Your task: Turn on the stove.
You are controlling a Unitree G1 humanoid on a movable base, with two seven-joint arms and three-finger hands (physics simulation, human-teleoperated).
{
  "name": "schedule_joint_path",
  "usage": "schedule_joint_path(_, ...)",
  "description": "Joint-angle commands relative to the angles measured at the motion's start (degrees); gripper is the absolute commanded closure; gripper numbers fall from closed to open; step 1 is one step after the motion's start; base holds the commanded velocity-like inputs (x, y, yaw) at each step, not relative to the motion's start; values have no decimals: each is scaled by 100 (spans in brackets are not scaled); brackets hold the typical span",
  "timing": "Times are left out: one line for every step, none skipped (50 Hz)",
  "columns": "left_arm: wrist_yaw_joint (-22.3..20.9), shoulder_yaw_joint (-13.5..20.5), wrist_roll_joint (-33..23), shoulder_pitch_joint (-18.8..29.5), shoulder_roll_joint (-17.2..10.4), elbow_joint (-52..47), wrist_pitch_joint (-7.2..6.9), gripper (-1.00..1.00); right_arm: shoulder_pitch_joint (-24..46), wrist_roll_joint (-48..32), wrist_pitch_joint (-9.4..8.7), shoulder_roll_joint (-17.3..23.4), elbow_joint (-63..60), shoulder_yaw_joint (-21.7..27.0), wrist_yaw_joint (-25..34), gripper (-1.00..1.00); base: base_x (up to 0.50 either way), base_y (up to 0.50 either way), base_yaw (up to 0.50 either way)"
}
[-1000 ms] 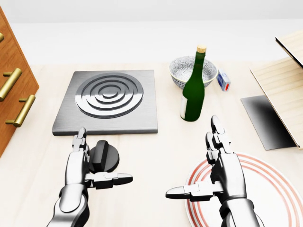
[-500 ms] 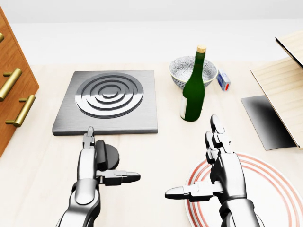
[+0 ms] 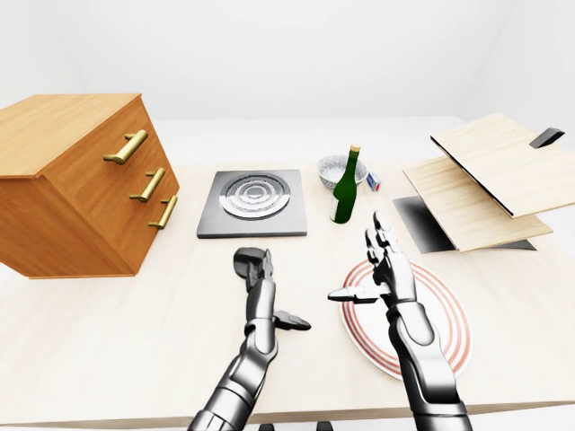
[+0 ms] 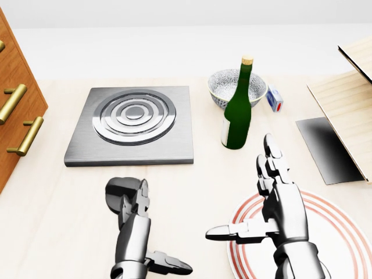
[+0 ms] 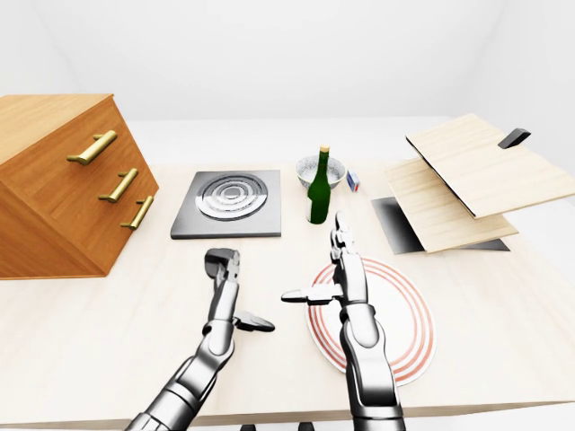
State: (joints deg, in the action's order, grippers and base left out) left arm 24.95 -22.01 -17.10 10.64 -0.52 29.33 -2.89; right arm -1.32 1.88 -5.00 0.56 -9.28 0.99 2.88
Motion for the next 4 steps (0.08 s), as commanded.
schedule_joint_path(-145, -814, 35, -399, 2052, 287, -59, -100, -6, 15, 0, 5, -167, 21, -3, -100, 0, 0, 0)
schedule_joint_path(-220, -758, 40, -304, 2052, 368, -63, -100, -8, 18, 0, 3, -194, 19, -3, -100, 0, 0, 0)
schedule_joint_path(-280, -735, -1, -246, 2052, 428, -63, -100, -8, 18, 0, 3, -189, 19, -3, -100, 0, 0, 0)
schedule_joint_path(-329, -670, -3, -174, 2052, 480, -98, -100, -5, 25, 0, 4, -169, 23, 5, -100, 0, 0, 0)
